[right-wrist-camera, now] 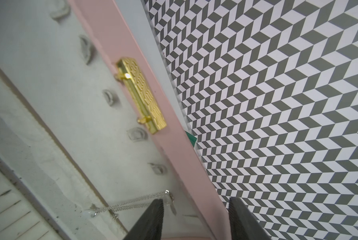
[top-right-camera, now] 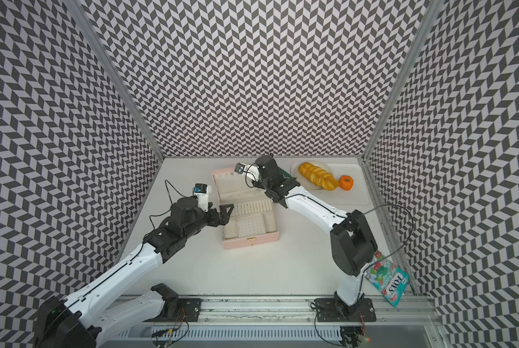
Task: Put jewelry chain into jewelry box
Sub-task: Close the fastener on the jewelry box.
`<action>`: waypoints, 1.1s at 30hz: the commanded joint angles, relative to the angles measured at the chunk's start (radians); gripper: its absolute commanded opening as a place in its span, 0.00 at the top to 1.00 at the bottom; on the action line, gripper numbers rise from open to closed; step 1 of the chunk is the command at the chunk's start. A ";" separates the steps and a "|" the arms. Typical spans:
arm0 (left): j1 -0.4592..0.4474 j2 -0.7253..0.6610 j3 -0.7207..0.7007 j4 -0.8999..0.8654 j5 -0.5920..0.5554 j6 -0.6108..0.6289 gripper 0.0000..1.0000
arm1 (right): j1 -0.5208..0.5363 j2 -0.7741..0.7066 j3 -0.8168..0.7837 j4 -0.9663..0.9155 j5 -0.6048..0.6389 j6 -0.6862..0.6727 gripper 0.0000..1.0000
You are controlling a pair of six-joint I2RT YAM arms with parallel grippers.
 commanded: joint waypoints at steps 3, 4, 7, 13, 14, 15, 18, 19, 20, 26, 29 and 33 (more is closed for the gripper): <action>0.004 -0.020 -0.007 0.023 -0.006 0.016 0.00 | -0.010 0.013 0.008 0.044 0.003 0.011 0.52; 0.003 -0.020 -0.006 0.024 -0.005 0.016 0.00 | -0.010 0.015 0.008 0.045 0.002 0.011 0.52; 0.004 -0.020 -0.007 0.022 -0.006 0.016 0.00 | -0.010 0.021 0.009 0.047 -0.003 0.018 0.55; 0.004 -0.020 -0.006 0.023 -0.005 0.016 0.00 | -0.010 0.028 0.016 0.046 -0.012 0.031 0.58; 0.003 -0.020 -0.007 0.024 -0.006 0.016 0.00 | -0.010 0.029 0.015 0.045 -0.016 0.035 0.59; 0.004 -0.020 -0.007 0.025 -0.005 0.016 0.00 | -0.009 0.029 0.017 0.042 -0.021 0.040 0.60; 0.004 -0.019 -0.007 0.025 -0.005 0.017 0.00 | -0.009 0.034 0.021 0.040 -0.024 0.049 0.61; 0.004 -0.018 -0.008 0.025 -0.005 0.017 0.00 | -0.009 0.035 0.023 0.039 -0.023 0.050 0.61; 0.003 -0.018 -0.008 0.025 -0.005 0.017 0.00 | -0.009 0.037 0.026 0.038 -0.022 0.051 0.61; 0.004 -0.018 -0.007 0.025 -0.007 0.017 0.00 | -0.009 0.042 0.031 0.039 -0.031 0.067 0.62; 0.004 -0.018 -0.009 0.025 -0.006 0.017 0.00 | -0.009 0.047 0.031 0.041 -0.026 0.074 0.62; 0.003 -0.018 -0.010 0.025 -0.006 0.017 0.00 | -0.009 0.052 0.038 0.041 -0.021 0.088 0.65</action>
